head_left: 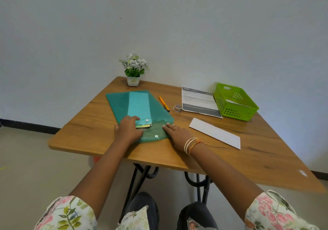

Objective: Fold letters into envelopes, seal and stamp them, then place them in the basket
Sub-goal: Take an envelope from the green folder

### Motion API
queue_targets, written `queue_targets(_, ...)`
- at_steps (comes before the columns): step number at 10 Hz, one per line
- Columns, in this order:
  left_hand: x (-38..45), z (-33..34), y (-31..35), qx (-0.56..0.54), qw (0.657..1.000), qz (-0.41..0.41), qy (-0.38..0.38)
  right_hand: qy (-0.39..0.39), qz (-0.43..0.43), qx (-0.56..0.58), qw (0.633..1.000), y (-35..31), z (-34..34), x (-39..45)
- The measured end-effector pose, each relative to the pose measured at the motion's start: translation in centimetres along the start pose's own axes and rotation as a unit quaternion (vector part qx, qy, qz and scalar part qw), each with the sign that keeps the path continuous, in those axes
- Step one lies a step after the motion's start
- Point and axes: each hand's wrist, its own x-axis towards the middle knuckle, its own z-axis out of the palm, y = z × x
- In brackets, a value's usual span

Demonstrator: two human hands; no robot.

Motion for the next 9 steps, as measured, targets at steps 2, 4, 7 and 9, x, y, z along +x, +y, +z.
queue_targets(2,-0.9,1.0,0.1,-0.132,0.984,-0.087,0.077,-0.005,0.008,0.000,1.000,0.0,0.3,-0.2)
queue_targets(4,-1.8,1.3,1.2,-0.160,0.968,-0.098,0.169,-0.005,0.006,0.008,1.000,0.1,0.2,-0.2)
queue_targets(7,-2.1,1.2,1.5,-0.186,0.938,-0.127,0.265,0.050,0.025,0.098,0.994,-1.0,-0.9,-0.2)
queue_targets(9,-2.2,1.2,1.8,-0.204,0.927,-0.120,0.291,0.133,0.082,0.205,0.966,-2.9,-1.8,1.3)
